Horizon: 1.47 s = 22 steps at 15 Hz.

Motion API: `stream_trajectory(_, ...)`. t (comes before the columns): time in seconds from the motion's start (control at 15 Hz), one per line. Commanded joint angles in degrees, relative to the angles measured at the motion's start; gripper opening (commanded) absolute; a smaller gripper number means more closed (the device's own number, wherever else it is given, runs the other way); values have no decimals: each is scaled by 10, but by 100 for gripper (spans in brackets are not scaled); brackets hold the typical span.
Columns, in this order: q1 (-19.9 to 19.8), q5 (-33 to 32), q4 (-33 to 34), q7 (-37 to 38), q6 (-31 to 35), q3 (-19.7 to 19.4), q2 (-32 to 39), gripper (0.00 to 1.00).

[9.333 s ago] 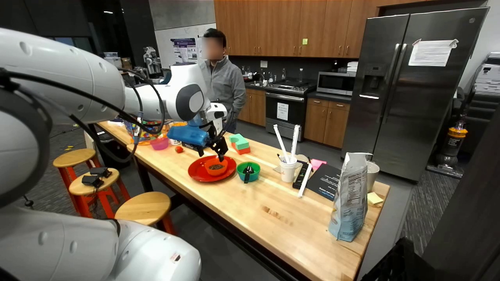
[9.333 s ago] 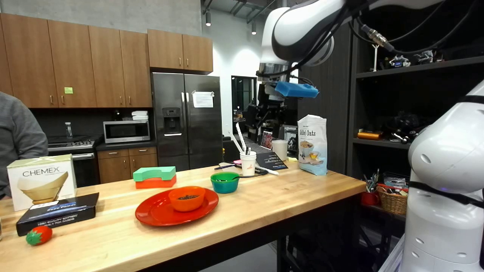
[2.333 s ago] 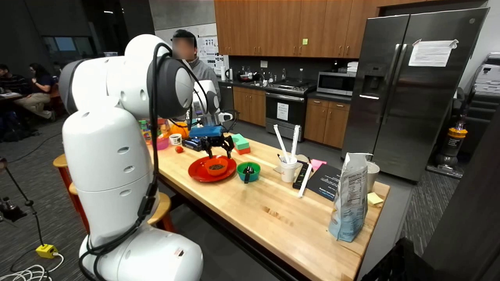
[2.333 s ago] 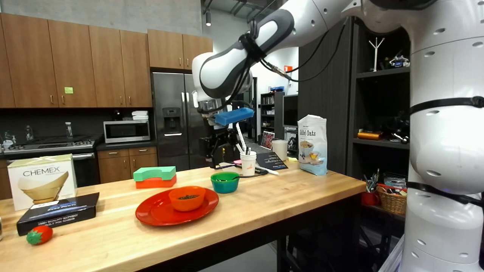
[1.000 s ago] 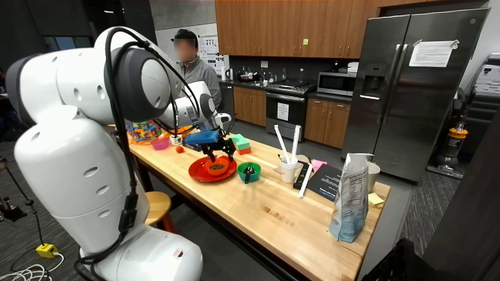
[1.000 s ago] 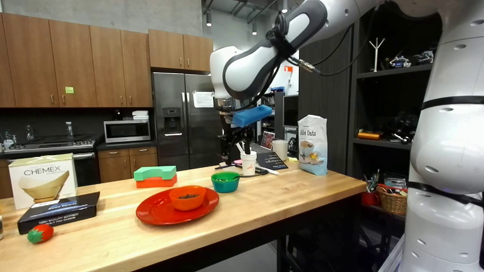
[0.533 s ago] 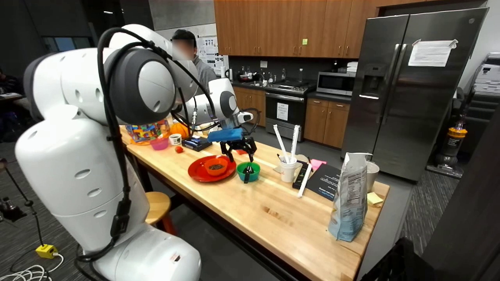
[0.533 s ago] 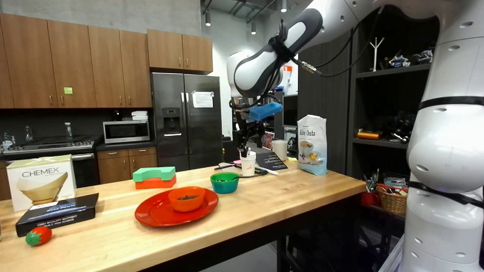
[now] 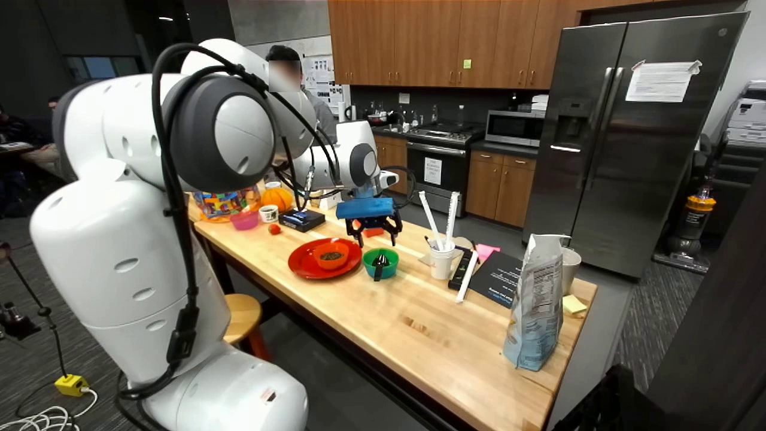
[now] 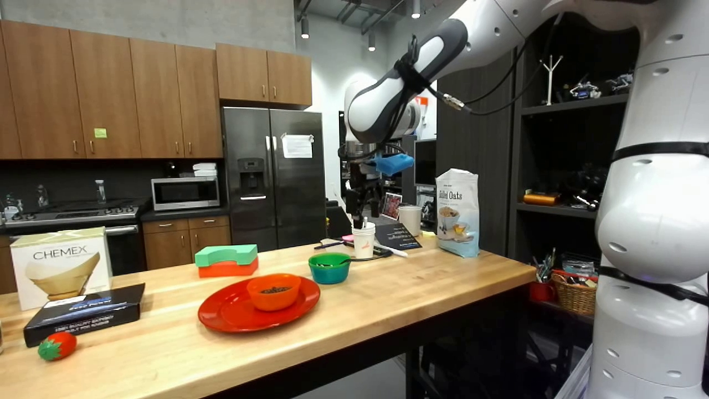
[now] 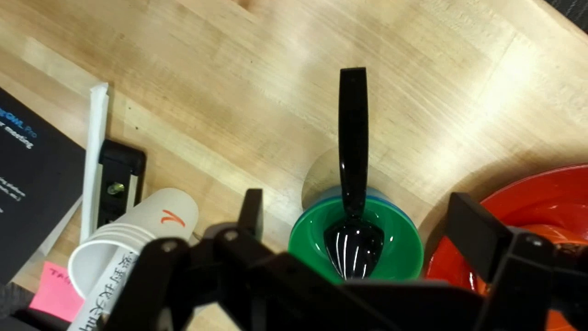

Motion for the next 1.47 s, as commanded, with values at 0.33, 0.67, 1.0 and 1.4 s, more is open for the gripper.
stream_trajectory(0.33,-2,23,16,-136,-40,-15,14,100)
stream_trajectory(0.67,-3,24,14,-143,-31,-15,14,100)
stream_trajectory(1.0,-2,37,12,-122,-27,-14,12,100)
stream_trajectory(1.4,-3,70,15,-106,-39,-13,12,100)
